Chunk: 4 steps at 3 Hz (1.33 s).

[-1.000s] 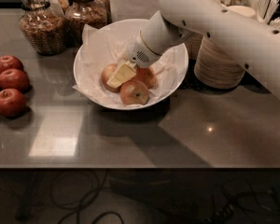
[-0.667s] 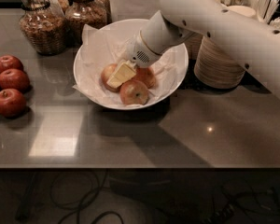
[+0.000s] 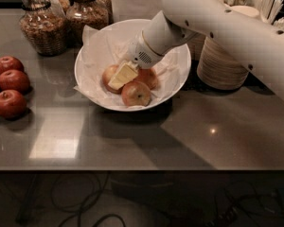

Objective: Pick apple from white bowl

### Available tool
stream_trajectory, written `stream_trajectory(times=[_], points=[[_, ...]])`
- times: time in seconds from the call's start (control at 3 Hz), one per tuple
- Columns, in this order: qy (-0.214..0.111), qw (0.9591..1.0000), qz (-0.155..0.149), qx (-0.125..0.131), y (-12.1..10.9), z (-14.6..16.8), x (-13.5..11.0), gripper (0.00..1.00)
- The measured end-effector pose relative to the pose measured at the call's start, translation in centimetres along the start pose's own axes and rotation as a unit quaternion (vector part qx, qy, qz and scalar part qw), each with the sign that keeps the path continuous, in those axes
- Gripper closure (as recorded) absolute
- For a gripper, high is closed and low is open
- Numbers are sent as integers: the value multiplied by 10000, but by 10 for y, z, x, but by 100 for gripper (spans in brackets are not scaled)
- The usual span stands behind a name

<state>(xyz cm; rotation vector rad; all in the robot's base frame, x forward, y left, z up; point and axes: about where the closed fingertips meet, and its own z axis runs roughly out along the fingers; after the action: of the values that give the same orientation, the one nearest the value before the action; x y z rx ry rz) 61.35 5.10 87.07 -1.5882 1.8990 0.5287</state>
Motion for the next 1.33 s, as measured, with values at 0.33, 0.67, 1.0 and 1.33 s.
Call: stream_trajectory(times=[0.33,0.67,1.0,1.33], points=[[-151,9998,-87,-117,3,-3,-1,100],[-480,9985,-250,-96,4,-26,-11,100],[-888,9946,-531,-22,10,-60,-30,100],[-1202,9902,-686,167,11,-97,-39,100]])
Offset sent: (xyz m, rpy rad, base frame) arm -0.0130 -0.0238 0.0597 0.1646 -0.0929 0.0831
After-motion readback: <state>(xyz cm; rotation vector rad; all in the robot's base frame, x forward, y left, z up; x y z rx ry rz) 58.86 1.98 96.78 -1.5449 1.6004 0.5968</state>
